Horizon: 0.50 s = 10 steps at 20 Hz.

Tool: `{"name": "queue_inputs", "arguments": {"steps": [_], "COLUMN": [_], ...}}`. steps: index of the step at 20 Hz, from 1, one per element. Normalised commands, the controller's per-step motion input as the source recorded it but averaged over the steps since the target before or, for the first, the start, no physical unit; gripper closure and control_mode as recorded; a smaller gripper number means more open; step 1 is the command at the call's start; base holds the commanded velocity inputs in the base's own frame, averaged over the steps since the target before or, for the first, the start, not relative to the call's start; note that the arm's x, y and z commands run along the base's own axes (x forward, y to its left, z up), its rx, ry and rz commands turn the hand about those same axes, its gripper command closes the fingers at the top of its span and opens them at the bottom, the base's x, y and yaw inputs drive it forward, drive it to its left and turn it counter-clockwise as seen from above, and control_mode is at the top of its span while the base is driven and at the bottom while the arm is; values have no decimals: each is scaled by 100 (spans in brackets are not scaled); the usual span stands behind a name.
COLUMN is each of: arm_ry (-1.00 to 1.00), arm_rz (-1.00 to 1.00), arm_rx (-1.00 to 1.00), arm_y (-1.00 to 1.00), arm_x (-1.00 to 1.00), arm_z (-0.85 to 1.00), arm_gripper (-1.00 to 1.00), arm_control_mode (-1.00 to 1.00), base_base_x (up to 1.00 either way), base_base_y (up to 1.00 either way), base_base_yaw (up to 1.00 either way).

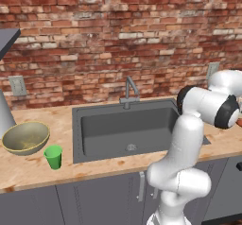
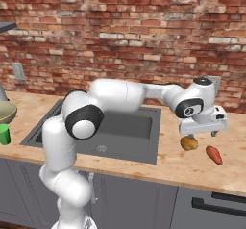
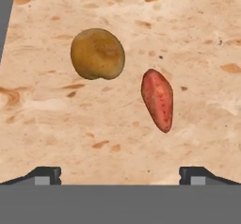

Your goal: Remove the potato and sweet potato from the sink. Then move the bowl and cup from the counter to the sink for washing.

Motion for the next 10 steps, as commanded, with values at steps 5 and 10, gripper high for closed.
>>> {"name": "queue_inputs", "arguments": {"steps": [5, 10], "arm_ry": [6, 5], "arm_rz": [0, 0], "arm_rx": [-4, -1], "arm_y": [37, 39], "arm_x": [-22, -23], "arm_z": [19, 16], "arm_gripper": [-100, -100], "arm_control_mode": [-100, -100], "base_base_x": [0, 0], "base_base_y": [0, 0], "base_base_yaw": [0, 0]}}
